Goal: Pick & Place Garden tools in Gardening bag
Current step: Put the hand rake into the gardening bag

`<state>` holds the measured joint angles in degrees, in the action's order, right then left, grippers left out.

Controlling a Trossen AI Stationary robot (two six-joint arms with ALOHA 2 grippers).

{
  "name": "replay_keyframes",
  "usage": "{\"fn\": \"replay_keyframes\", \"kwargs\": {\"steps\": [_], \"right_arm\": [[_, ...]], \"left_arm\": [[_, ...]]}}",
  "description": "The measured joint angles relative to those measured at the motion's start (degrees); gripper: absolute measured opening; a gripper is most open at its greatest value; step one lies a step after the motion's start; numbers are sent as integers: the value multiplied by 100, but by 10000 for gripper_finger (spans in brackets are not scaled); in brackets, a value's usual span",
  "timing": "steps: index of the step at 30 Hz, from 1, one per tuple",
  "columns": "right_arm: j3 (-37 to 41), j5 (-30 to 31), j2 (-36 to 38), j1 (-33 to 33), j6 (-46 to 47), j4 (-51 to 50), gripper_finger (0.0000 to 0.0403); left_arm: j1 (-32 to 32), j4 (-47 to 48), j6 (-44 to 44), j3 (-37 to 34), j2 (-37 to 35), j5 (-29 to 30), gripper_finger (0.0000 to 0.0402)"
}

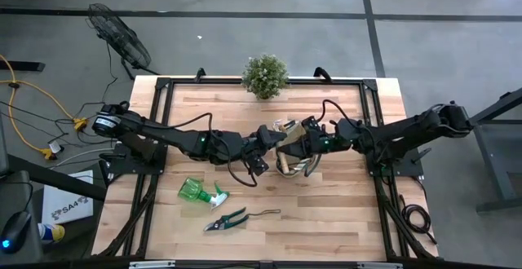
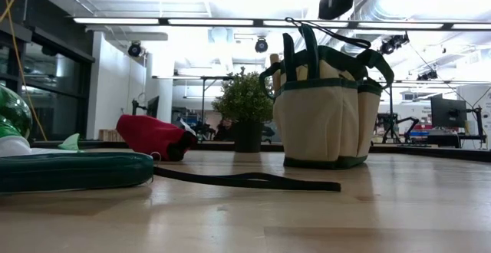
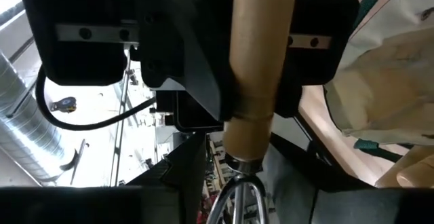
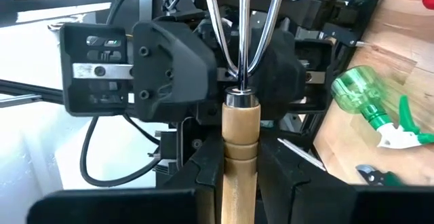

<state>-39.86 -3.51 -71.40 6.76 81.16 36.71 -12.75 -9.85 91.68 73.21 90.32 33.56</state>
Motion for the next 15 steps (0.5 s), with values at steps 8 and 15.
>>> {"fn": "replay_keyframes", "kwargs": {"steps": [8,15], "right_arm": [[0,37,0,-2,-29,-5,50],[0,54,0,-2,-80,-15,54]], "left_arm": [[0,83,0,0,0,3,61],[0,104,-97,0,0,2,56]]}}
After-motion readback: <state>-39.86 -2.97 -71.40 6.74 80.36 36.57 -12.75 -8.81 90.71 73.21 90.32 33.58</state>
